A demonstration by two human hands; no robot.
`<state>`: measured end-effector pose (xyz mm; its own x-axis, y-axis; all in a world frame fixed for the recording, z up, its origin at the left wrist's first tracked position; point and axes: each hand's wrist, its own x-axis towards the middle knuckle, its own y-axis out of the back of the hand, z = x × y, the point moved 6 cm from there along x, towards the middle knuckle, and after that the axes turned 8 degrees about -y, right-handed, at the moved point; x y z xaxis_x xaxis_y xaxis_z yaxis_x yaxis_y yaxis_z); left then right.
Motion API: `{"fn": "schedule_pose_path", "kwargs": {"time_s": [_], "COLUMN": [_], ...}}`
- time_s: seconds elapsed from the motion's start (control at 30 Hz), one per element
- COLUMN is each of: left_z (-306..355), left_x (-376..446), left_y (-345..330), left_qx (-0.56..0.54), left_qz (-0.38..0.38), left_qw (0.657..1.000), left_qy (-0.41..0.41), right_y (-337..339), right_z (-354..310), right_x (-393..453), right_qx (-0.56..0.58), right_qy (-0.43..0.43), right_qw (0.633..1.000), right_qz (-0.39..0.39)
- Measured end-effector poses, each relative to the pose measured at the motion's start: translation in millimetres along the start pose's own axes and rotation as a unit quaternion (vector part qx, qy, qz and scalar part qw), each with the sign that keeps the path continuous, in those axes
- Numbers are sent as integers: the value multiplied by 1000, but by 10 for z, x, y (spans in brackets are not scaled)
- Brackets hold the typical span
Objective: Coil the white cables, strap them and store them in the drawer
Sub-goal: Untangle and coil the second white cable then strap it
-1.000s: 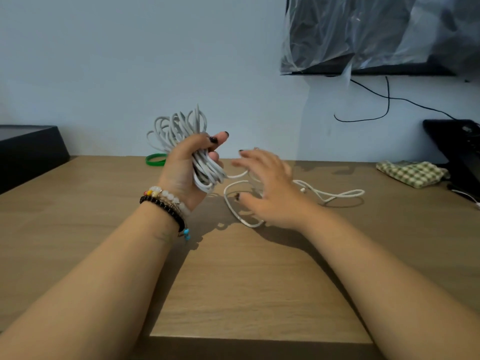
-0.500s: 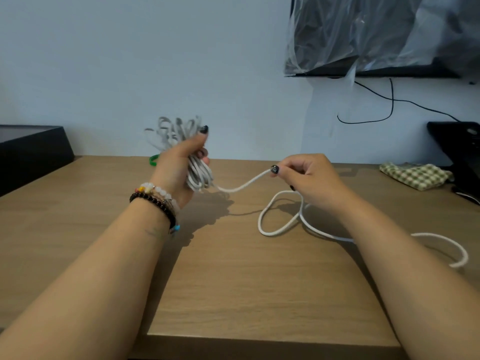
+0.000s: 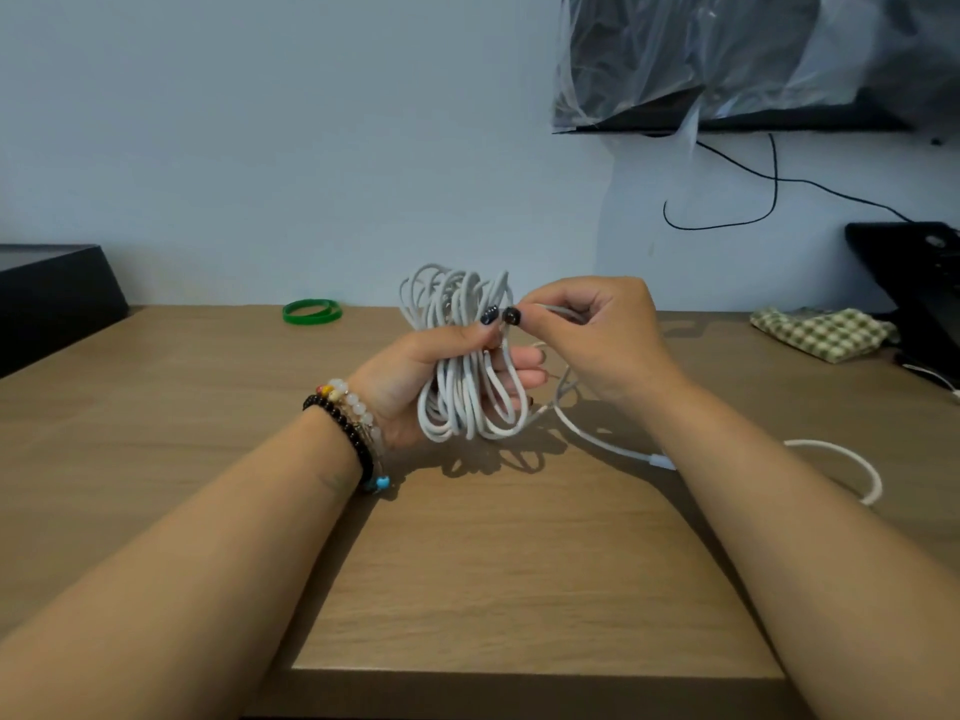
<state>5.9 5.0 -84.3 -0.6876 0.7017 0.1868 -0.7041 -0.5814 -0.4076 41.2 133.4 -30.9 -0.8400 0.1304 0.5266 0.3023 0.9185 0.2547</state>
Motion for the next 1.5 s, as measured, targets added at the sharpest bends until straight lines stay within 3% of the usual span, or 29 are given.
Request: {"fn": "schedule_pose_path", "kwargs": {"time_s": [0.43, 0.6, 0.83, 1.03, 1.2, 1.33, 1.5], "left_z": [29, 15, 18, -18, 93, 301, 486], "left_x": [-3, -41, -74, -141, -100, -39, -56], "left_y": [1, -20, 28, -59, -66, 107, 291], "left_qx": [0, 16, 81, 33, 30, -20, -68], "left_qz": [5, -61, -69, -161, -122, -5, 61], "left_qw": [1000, 995, 989, 980, 992, 994, 978], "left_qy": [20, 71, 102, 113, 12, -109, -187], "right_y": [5, -9, -57, -61, 6, 48, -57], "right_z": [-25, -57, -46, -22, -83, -155, -116], "right_x": [-31, -90, -128, -215, -116, 53, 143], "right_qx": [-16, 7, 10, 17, -79, -145, -109], "right_qy": [27, 47, 36, 40, 53, 69, 24], "right_qw": [999, 998, 998, 996, 994, 986, 993], "right_qz": [40, 48, 42, 77, 56, 37, 26]}}
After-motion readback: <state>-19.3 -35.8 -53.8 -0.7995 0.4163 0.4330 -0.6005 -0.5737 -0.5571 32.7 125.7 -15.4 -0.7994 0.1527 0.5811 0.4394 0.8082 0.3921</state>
